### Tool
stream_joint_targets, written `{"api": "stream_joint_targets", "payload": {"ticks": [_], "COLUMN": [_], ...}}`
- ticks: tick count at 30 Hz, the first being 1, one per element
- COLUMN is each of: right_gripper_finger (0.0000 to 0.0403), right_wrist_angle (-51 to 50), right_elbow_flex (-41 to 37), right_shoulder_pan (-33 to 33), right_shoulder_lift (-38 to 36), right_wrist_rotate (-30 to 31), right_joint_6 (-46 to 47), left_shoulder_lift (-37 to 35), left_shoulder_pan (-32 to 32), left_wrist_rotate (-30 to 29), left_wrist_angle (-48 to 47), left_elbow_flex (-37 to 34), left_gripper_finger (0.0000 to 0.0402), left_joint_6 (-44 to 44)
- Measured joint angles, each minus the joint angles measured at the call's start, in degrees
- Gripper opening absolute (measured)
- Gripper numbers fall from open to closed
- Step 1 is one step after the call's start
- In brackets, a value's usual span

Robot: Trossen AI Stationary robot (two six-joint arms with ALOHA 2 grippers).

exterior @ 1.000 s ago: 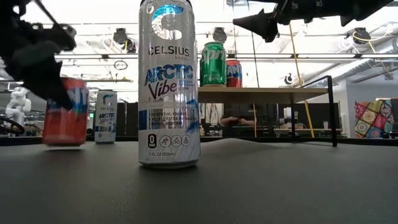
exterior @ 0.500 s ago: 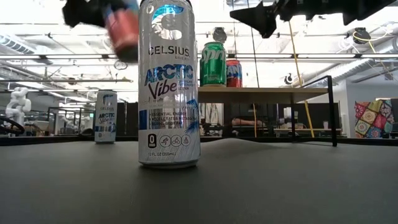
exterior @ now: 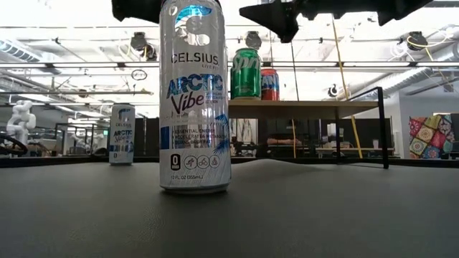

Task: Place canned beverage on shelf
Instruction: Put the top red soda can on the shelf aligned with the other red soda can

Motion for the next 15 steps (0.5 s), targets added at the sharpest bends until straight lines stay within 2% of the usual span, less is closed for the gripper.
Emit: {"api": "stream_joint_targets", "payload": {"ticks": [5,15], "right_gripper_finger": [0.0339,0.0339], "right_wrist_angle": [-3.18,-5.79], "right_elbow_flex": [2.94,7.29], "right_shoulder_pan": [0.63,0.93], "right_shoulder_lift": [3.30,8.00], "right_wrist_rotate": [5.90,5.96], "right_joint_6": [-1.33,-1.77], "left_shoulder_lift": [1.86,2.41], "left_shoulder_pan": [0.40,2.17], "left_wrist_rotate": [2.40,3.73], "left_wrist_angle": [5.79,9.75], "left_elbow_flex": [0.53,0.57], "left_gripper_finger": [0.0262,0.0262], "left_joint_6": [4.66,7.59]}}
